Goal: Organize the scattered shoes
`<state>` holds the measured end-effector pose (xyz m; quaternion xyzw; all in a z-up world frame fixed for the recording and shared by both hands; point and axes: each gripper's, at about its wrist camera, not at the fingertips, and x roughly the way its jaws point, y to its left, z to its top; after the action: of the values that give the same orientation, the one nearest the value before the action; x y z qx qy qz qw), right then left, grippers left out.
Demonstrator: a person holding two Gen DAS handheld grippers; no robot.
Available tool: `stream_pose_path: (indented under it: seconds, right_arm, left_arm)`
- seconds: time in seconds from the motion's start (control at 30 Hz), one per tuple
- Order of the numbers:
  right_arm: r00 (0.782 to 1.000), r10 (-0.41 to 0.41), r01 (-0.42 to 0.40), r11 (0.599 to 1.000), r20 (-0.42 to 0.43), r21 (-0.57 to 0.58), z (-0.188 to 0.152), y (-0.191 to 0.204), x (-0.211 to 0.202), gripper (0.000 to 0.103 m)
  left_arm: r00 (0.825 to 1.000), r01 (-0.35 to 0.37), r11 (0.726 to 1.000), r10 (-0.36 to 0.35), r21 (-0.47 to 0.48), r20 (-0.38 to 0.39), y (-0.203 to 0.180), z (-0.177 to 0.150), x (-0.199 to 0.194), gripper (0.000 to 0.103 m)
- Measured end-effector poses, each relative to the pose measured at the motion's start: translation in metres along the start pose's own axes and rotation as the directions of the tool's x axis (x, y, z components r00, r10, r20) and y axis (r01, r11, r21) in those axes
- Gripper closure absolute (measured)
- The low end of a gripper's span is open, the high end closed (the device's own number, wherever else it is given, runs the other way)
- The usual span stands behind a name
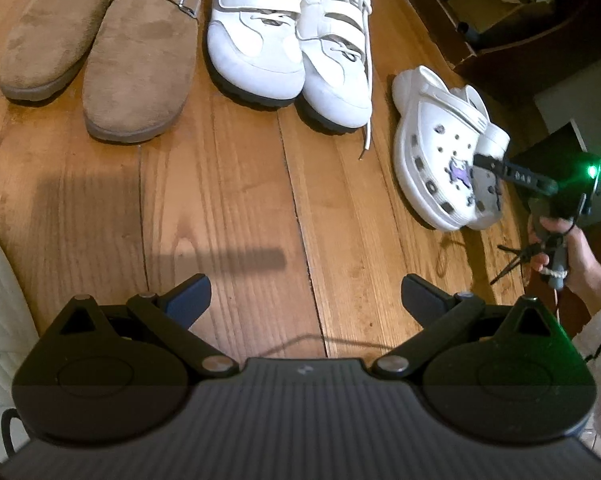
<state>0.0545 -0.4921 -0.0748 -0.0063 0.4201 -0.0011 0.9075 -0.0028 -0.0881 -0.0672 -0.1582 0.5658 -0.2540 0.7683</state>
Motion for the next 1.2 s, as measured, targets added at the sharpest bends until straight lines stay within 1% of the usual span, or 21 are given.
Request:
stream_pose_path:
  seconds: [0.1,0.17,0.23,0.27,0.37,0.4,0.43,0.5,0.57,0.63,0.7,0.73,0.8,0.83,0.87,0.9,0.97,1.03,1.07,1.13,1.2]
  right_arm:
    - [0.999,0.039,-0.039,0.998,0.01,-0.054,0.013,0.018,0.011,0.0]
    - [0.999,0.044,-0.043,0.997,0.018,-0.064,0.02,0.027,0.016,0.0]
    - [0.995,0.065,-0.062,0.997,0.07,-0.043,0.036,0.03,0.02,0.0]
    - [0.995,0.057,-0.056,0.998,0.083,-0.016,0.044,0.028,0.025,0.0]
    - [0.996,0.024,-0.027,0.999,0.087,0.033,0.057,0.021,0.03,0.01]
    - [0.998,0.009,-0.014,0.997,0.066,0.072,0.059,0.018,0.03,0.016]
    - [0.999,0.011,-0.016,0.993,0.052,0.115,0.056,0.019,0.026,0.017]
    - [0.998,0.034,-0.04,0.991,0.051,0.131,0.046,0.027,0.016,0.019]
    - [0.998,0.035,-0.039,0.996,0.057,0.083,0.024,0.049,-0.003,0.017]
    - [0.999,0.038,-0.038,0.999,0.037,0.014,0.003,0.071,-0.014,0.014]
    - [0.999,0.029,-0.03,0.998,-0.019,-0.047,-0.007,0.086,-0.011,0.013]
    - [0.998,-0.01,0.005,0.995,-0.058,-0.095,-0.012,0.096,-0.004,0.011]
    - [0.999,-0.033,0.028,0.99,-0.035,-0.14,-0.013,0.104,0.004,0.006]
    - [1.0,-0.031,0.031,0.99,-0.002,-0.134,-0.01,0.104,0.007,0.005]
    - [0.999,-0.039,0.04,0.991,0.007,-0.125,-0.007,0.104,0.01,0.006]
    - [0.998,-0.056,0.058,0.993,0.02,-0.107,0.0,0.103,0.017,0.008]
    - [0.996,-0.073,0.076,0.995,0.046,-0.062,0.016,0.1,0.028,0.014]
    - [0.996,-0.067,0.064,0.997,0.065,0.043,0.026,0.091,0.027,0.026]
    - [0.996,-0.057,0.051,0.996,0.072,0.078,0.028,0.088,0.026,0.025]
    - [0.995,-0.023,0.004,0.98,0.096,0.197,0.026,0.082,0.015,0.025]
    - [0.996,0.048,-0.062,0.977,0.072,0.205,0.019,0.091,0.01,0.025]
  left_arm:
    - [1.0,-0.004,1.0,0.004,0.005,-0.006,-0.001,0.0,0.002,0.0]
    - [1.0,-0.008,1.0,0.008,0.005,-0.01,-0.001,0.0,0.003,0.0]
    - [1.0,-0.014,1.0,0.014,0.001,-0.011,0.001,0.001,0.003,0.0]
    - [1.0,-0.017,1.0,0.017,-0.003,-0.012,0.002,0.001,0.004,0.0]
    - [1.0,-0.028,0.999,0.028,-0.015,-0.011,0.006,0.002,0.004,0.0]
    - [0.999,-0.031,0.999,0.031,-0.019,-0.01,0.008,0.002,0.004,0.0]
    - [0.999,-0.035,0.999,0.035,-0.023,-0.008,0.009,0.003,0.003,0.0]
    - [0.999,-0.039,0.999,0.039,-0.031,-0.005,0.012,0.004,0.001,0.0]
    - [0.999,-0.039,0.998,0.039,-0.039,0.002,0.014,0.005,-0.002,0.0]
    - [0.999,-0.037,0.999,0.037,-0.039,0.013,0.013,0.006,-0.005,0.0]
    - [0.999,-0.038,0.999,0.039,-0.037,0.023,0.012,0.006,-0.008,0.0]
    - [0.999,-0.043,0.999,0.044,-0.033,0.031,0.011,0.006,-0.009,0.0]
    - [0.998,-0.051,0.998,0.052,-0.03,0.04,0.01,0.007,-0.011,0.0]
    - [0.997,-0.056,0.998,0.058,-0.027,0.043,0.01,0.007,-0.012,0.0]
    - [0.997,-0.065,0.998,0.066,-0.024,0.046,0.009,0.006,-0.013,0.0]
    - [0.996,-0.072,0.997,0.074,-0.025,0.049,0.01,0.006,-0.013,0.0]
    - [0.996,-0.074,0.997,0.076,-0.034,0.053,0.013,0.006,-0.014,0.0]
    - [0.995,-0.072,0.996,0.075,-0.05,0.058,0.017,0.007,-0.015,0.0]
    - [0.995,-0.073,0.996,0.077,-0.057,0.06,0.018,0.007,-0.016,0.0]
    - [0.995,-0.077,0.995,0.081,-0.07,0.062,0.023,0.008,-0.017,0.0]
    - [0.994,-0.079,0.994,0.084,-0.081,0.067,0.026,0.009,-0.02,0.0]
